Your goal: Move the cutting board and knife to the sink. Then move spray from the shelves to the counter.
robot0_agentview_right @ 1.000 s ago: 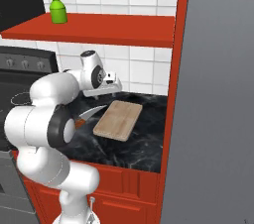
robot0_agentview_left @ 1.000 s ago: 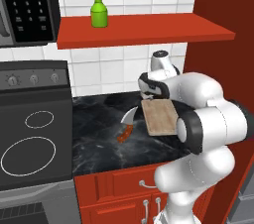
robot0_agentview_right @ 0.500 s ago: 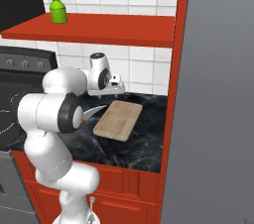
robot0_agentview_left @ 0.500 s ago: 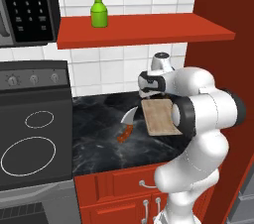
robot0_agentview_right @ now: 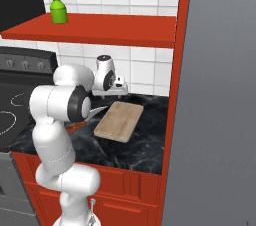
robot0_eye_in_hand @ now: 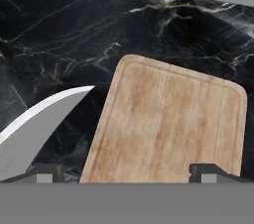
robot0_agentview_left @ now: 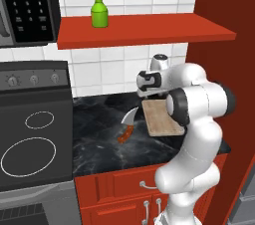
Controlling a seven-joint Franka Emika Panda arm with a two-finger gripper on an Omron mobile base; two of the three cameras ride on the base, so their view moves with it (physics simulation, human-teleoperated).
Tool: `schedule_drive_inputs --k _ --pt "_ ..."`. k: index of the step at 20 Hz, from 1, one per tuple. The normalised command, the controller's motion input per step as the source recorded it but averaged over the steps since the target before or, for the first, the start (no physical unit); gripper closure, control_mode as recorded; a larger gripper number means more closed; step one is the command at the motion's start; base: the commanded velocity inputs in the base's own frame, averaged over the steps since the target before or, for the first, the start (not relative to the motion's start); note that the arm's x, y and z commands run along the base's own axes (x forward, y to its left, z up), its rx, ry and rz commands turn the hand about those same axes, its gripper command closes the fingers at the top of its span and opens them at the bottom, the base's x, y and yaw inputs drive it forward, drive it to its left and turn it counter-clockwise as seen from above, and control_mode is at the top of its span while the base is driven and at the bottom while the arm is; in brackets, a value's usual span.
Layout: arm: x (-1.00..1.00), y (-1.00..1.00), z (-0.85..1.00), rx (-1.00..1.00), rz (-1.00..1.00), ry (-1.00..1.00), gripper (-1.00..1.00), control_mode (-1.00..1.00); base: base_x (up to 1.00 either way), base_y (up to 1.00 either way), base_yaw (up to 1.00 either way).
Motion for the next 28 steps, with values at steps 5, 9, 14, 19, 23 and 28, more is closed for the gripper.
schedule_drive_inputs --k 5,9,14,19,23,28 --pt "0.44 0.00 -0.14 0.05 0.00 0.00 -1.00 -1.00 0.00 0.00 0.00" --pt "0.50 0.00 -0.11 0.03 0.00 0.00 -1.00 -1.00 0.00 0.00 0.00" --pt "0.44 0.00 -0.19 0.00 0.00 0.00 -1.00 -1.00 0.00 0.00 0.00" --pt "0.34 0.00 -0.25 0.00 0.00 0.00 -1.00 -1.00 0.00 0.00 0.00" --pt "0.32 0.00 -0.24 0.00 0.00 0.00 -1.00 -1.00 0.00 0.00 0.00" --pt "0.36 0.00 -0.21 0.00 0.00 0.00 -1.00 -1.00 0.00 0.00 0.00"
